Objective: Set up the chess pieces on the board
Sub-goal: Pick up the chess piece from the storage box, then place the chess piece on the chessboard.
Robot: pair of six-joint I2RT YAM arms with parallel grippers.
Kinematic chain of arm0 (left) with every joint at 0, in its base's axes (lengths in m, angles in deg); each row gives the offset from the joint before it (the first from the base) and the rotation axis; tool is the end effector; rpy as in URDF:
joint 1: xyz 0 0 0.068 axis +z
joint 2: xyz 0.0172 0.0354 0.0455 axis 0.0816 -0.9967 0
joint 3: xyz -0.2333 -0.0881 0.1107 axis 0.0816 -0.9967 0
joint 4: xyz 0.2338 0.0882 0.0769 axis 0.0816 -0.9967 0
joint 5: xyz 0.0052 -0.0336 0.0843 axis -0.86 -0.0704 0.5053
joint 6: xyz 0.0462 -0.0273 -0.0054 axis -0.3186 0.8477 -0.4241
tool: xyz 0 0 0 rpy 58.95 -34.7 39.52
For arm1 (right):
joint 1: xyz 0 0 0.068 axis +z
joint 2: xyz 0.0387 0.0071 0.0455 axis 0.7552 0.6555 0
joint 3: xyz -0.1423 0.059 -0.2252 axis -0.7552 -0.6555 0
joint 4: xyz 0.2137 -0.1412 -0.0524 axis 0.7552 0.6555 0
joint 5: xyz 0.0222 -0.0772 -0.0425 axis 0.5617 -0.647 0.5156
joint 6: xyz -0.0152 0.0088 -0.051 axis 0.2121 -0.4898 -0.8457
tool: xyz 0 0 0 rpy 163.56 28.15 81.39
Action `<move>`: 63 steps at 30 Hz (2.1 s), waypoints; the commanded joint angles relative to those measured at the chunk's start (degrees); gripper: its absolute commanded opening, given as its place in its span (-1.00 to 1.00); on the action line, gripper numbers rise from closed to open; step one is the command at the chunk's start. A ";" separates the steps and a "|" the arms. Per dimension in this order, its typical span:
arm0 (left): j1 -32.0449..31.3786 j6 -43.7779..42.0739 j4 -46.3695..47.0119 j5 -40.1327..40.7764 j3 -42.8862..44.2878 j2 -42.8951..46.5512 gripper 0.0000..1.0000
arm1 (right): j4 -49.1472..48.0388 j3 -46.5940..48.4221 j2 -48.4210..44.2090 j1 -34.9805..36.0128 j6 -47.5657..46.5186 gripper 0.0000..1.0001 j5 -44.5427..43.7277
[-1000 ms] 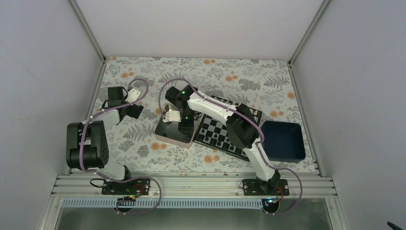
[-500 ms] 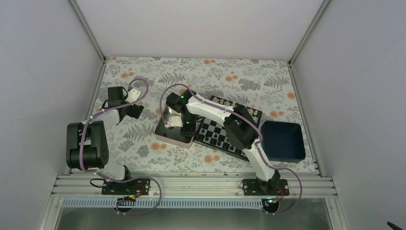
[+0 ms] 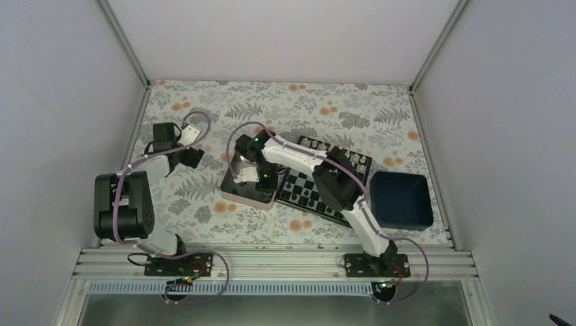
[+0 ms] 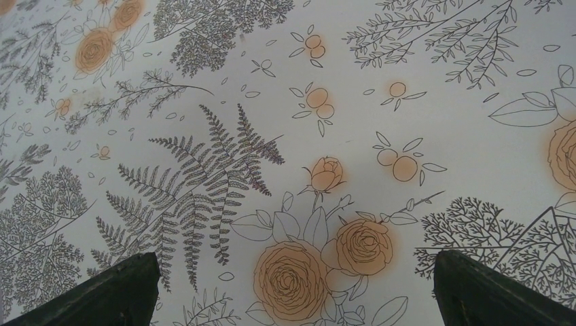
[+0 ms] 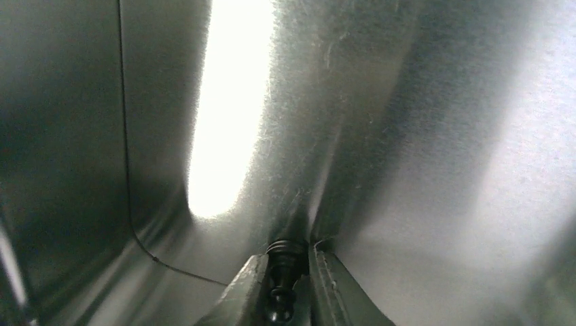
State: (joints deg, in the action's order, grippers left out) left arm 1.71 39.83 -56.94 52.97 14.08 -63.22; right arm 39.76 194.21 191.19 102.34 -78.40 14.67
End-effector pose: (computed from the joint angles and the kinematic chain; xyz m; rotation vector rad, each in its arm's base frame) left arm 0.3001 0.0289 0.1668 0.6094 2.2995 0.1719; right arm 0.2585 0.3526 0.1595 2.1135 -2.1663 -0.1181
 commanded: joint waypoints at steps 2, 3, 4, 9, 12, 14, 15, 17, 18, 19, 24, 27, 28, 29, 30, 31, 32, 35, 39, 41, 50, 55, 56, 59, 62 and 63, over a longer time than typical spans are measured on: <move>0.35 -0.76 1.65 -1.24 -0.19 0.89 1.00 | 0.31 2.68 -1.04 0.56 0.16 -0.77 -1.33; 0.33 -0.77 1.63 -1.24 -0.12 0.78 1.00 | 0.33 3.00 -1.68 0.51 0.14 -0.78 -1.30; 0.31 -0.80 1.65 -1.25 -0.09 0.76 1.00 | 0.44 3.42 -2.46 0.52 0.13 -0.80 -1.09; 0.30 -0.68 1.50 -1.01 0.04 1.01 1.00 | 0.77 3.63 -6.31 0.06 0.16 -0.84 -2.32; 0.38 -0.77 1.84 -0.69 -0.09 1.01 1.00 | 0.71 2.30 -8.86 -2.01 0.76 -0.85 -3.92; 0.37 -0.88 2.25 -0.39 -0.29 0.87 1.00 | 0.49 0.50 -11.14 -4.46 1.08 -0.85 -5.00; 0.32 -0.84 2.51 -0.21 -0.39 0.83 1.00 | 0.34 -0.49 -12.56 -6.12 1.33 -0.85 -5.22; 0.37 -0.77 2.78 0.11 -0.44 0.58 1.00 | 0.06 -3.01 -15.71 -9.77 1.48 -0.85 -5.15; 0.37 -0.70 2.82 0.20 -0.40 0.49 1.00 | -0.46 -5.54 -17.55 -11.85 1.58 -0.85 -5.40; 0.42 -0.67 2.78 0.25 -0.40 0.61 1.00 | -1.14 -7.78 -19.83 -14.71 1.62 -0.85 -5.88; 0.37 0.02 3.03 1.15 0.04 0.89 1.00 | -4.87 -21.88 -31.06 -25.81 0.57 -0.84 -6.31; 0.37 0.12 3.64 1.74 -0.03 0.73 1.00 | -7.93 -32.27 -37.53 -30.34 -0.74 -0.84 -6.27; 0.39 0.13 3.78 1.94 -0.05 0.62 1.00 | -9.00 -35.59 -39.68 -31.29 -1.29 -0.84 -5.98; 0.38 0.15 3.90 2.13 -0.04 0.53 1.00 | -10.17 -39.16 -42.07 -31.93 -1.84 -0.84 -5.86; 0.37 0.20 3.91 2.12 -0.02 0.50 1.00 | -11.50 -42.40 -43.72 -32.48 -2.38 -0.84 -5.73; 0.37 0.35 3.92 2.08 0.03 0.48 1.00 | -12.91 -45.05 -44.99 -32.81 -2.87 -0.84 -5.68; 0.37 0.46 3.85 1.92 0.11 0.51 1.00 | -14.02 -47.57 -46.02 -32.90 -3.27 -0.85 -5.47; 0.36 0.88 3.78 1.47 0.36 0.61 1.00 | -16.69 -52.70 -47.73 -33.00 -3.80 -0.84 -4.01; 0.40 0.96 3.56 1.72 0.40 1.17 1.00 | -20.23 -57.29 -48.97 -32.98 -3.65 -0.83 -3.18; 0.37 0.96 3.58 1.88 0.32 1.43 1.00 | -21.53 -58.70 -49.49 -32.98 -3.80 -0.83 -2.18; 0.37 0.63 3.39 1.65 0.23 1.38 1.00 | -21.34 -59.58 -49.18 -32.82 -3.34 -0.81 -0.06; 0.33 0.62 3.40 1.25 0.08 1.39 1.00 | -19.78 -60.12 -50.67 -32.73 -2.85 -0.81 0.13; 0.32 0.62 3.43 1.12 0.06 1.48 1.00 | -19.45 -60.23 -50.86 -32.67 -2.72 -0.81 0.29; 0.37 0.60 3.39 0.94 -0.01 1.48 1.00 | -18.66 -60.62 -51.87 -32.36 -2.34 -0.81 0.70; 0.42 0.59 3.36 0.81 -0.02 1.34 1.00 | -17.49 -60.99 -52.68 -31.86 -2.51 -0.81 1.79; 0.38 0.53 3.35 0.75 -0.02 1.30 1.00 | -17.35 -61.15 -52.77 -31.84 -2.44 -0.81 1.80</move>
State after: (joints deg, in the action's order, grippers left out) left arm 1.71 40.33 -54.34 54.76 14.06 -62.87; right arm 20.66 134.02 139.89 69.75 -81.15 14.47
